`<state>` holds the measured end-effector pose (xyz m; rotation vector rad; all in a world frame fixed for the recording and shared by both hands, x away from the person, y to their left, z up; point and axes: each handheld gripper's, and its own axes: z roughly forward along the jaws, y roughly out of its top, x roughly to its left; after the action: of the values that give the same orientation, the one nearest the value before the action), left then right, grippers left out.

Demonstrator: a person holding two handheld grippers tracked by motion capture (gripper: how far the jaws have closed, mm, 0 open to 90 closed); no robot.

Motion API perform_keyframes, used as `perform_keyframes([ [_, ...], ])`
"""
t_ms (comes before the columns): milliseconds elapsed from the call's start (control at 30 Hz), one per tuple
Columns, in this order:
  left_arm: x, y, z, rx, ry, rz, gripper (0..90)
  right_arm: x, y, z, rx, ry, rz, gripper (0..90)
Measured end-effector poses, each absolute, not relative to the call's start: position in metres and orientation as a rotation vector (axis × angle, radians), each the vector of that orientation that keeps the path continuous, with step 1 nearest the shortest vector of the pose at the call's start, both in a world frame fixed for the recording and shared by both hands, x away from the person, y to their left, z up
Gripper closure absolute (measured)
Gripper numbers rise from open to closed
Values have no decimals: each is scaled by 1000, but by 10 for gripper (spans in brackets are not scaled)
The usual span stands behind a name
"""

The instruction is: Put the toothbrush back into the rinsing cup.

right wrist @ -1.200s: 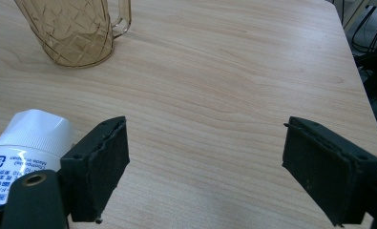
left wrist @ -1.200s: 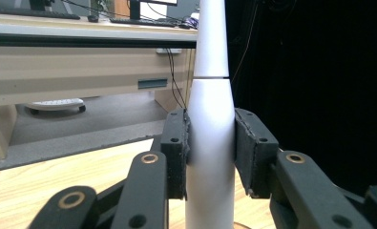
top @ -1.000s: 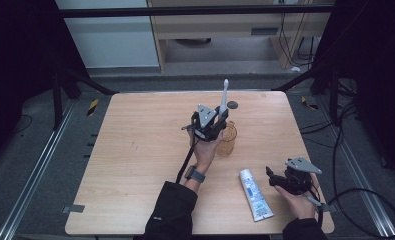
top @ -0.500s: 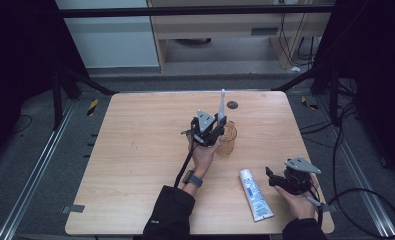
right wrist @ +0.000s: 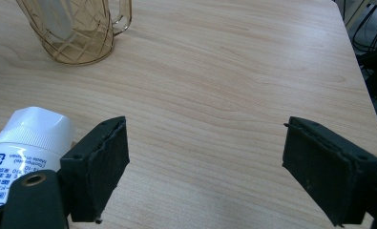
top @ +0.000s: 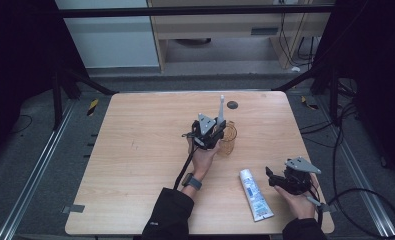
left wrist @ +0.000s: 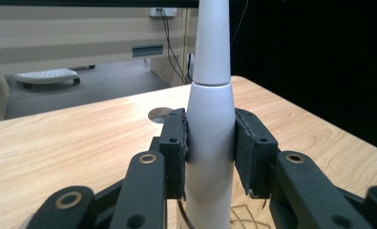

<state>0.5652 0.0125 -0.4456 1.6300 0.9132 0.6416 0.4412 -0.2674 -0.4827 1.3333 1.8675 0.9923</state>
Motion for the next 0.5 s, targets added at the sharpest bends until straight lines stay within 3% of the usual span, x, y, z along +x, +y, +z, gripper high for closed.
perform_keyframes([
  [200,565,14,-447,1628,911,642,656,441,-267,-482,1335,1867,994,157],
  [300,564,15,-446,1617,906,644,591,441,-267,-482,1337,1869,994,157],
  [500,563,17,-447,1635,910,641,552,442,-266,-482,1329,1870,992,156],
])
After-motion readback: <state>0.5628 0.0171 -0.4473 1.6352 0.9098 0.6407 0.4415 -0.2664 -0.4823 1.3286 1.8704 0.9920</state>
